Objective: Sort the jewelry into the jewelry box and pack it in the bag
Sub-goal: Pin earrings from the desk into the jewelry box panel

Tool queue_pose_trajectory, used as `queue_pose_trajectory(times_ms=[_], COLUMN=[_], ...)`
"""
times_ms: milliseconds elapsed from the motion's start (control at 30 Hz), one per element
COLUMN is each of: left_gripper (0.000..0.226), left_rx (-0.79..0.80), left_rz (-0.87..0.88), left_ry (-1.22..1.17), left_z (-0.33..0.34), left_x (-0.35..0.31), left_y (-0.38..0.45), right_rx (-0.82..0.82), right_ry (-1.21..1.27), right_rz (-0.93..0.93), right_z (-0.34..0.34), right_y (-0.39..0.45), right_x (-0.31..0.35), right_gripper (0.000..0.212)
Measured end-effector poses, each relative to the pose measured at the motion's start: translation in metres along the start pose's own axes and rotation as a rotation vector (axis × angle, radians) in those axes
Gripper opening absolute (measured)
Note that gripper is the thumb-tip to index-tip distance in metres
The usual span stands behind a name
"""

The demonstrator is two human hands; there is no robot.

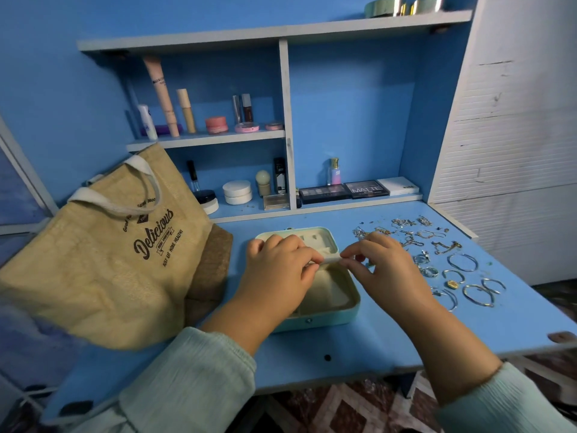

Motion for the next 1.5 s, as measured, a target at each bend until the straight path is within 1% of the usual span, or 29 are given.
queue_pose_trajectory(times_ms=[67, 200, 267, 367, 433, 533, 667, 733, 800, 900, 1000, 1100, 1167, 1267, 1333, 1500], left_gripper=[0.026, 0.027, 0.027, 0.029, 0.029, 0.029, 0.029, 0.029, 0.031, 0.036, 0.040, 0.042, 0.042, 0.040, 0.039, 0.035], left_rx=[0.057, 0.090, 0.124, 0.177, 0.217, 0.261, 0.311, 0.335, 0.349, 0.358, 0.356, 0.326, 0.295, 0.278, 0.297, 0.313], left_rz=[-0.013, -0.014, -0.008, 0.023, 0.049, 0.088, 0.115, 0.111, 0.102, 0.089, 0.085, 0.083, 0.085, 0.106, 0.137, 0.173], left_ry=[-0.003, -0.019, -0.032, 0.004, 0.008, -0.004, -0.027, -0.047, -0.068, -0.085, -0.094, -0.083, -0.075, -0.097, -0.103, -0.066], left_z=[0.009, 0.013, 0.019, 0.028, 0.036, 0.046, 0.063, 0.075, 0.088, 0.105, 0.116, 0.121, 0.122, 0.125, 0.130, 0.139], left_x=[-0.001, -0.017, -0.027, -0.044, -0.056, -0.078, -0.102, -0.110, -0.117, -0.124, -0.130, -0.134, -0.137, -0.144, -0.151, -0.165], left_y=[-0.001, 0.004, 0.009, 0.017, 0.023, 0.031, 0.038, 0.041, 0.043, 0.045, 0.047, 0.051, 0.056, 0.063, 0.066, 0.079], right_rx=[0.058, 0.186, 0.255, 0.342, 0.361, 0.388, 0.423, 0.430, 0.438, 0.402, 0.374, 0.246, 0.200, 0.193, 0.156, 0.005], right_ry=[-0.003, 0.049, 0.053, -0.023, -0.081, -0.169, -0.258, -0.297, -0.377, -0.471, -0.490, -0.412, -0.371, -0.300, -0.258, -0.152], right_rz=[0.043, 0.157, 0.215, 0.256, 0.264, 0.294, 0.360, 0.363, 0.356, 0.351, 0.322, 0.250, 0.221, 0.232, 0.233, 0.250], right_z=[0.000, -0.008, -0.016, -0.034, -0.048, -0.066, -0.078, -0.081, -0.081, -0.083, -0.083, -0.086, -0.084, -0.080, -0.081, -0.090], right_y=[-0.001, -0.003, -0.004, -0.009, -0.014, -0.023, -0.039, -0.046, -0.054, -0.065, -0.073, -0.076, -0.080, -0.084, -0.085, -0.089], right_x=[-0.005, -0.022, -0.034, -0.052, -0.066, -0.089, -0.121, -0.133, -0.142, -0.149, -0.152, -0.151, -0.157, -0.160, -0.162, -0.168], right_gripper=[0.006, 0.003, 0.009, 0.011, 0.014, 0.009, 0.013, 0.014, 0.020, 0.029, 0.033, 0.021, 0.021, 0.024, 0.021, 0.014])
Point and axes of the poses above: each hand's wrist, its own y-axis towards the middle knuckle, its own z-axis out of the palm, x = y × z, the point moved 8 cm from there along y, towards the middle knuckle, and after that the axes turned 4 degrees about z, right-handed, at the moved point
